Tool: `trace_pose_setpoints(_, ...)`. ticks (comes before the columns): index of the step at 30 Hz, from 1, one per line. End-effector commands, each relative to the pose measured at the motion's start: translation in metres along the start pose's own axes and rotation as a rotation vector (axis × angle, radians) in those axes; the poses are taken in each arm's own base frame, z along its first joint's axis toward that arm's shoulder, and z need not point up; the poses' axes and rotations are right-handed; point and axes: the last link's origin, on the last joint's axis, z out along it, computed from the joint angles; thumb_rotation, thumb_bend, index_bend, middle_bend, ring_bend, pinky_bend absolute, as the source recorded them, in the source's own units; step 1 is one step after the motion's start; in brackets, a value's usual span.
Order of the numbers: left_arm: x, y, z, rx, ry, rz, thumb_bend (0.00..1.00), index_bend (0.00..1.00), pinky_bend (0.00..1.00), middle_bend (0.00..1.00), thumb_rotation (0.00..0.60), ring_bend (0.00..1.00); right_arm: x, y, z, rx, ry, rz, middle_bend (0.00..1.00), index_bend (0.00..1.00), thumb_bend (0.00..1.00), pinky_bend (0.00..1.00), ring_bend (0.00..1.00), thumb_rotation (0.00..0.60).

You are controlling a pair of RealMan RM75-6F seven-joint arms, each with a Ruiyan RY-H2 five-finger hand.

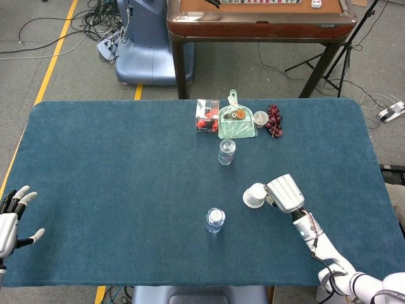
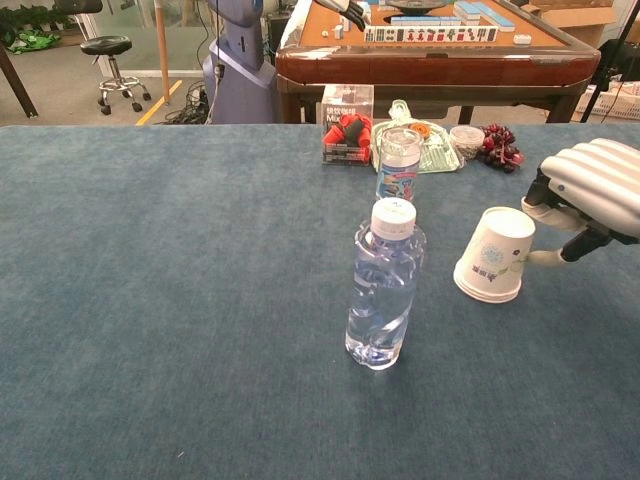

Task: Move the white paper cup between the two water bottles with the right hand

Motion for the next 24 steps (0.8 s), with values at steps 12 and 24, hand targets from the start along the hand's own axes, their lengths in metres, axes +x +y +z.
trace_pose_setpoints(12,-0.001,-0.001,0.0,0.006,-0.005,0.001,0.2,0.16,0.2,0.0,0.6,0.0,0.002,-0.02,0.029,0.058,0.021,-0.007,1.0,1.0,0.0,1.0,1.0,0.6)
trace_pose_setpoints(24,0.0,-0.004,0.001,0.022,-0.008,0.008,0.2,0.16,0.2,0.0,0.6,0.0,0.0,-0.048,0.056,0.114,0.017,-0.013,1.0,1.0,0.0,1.0,1.0,0.6)
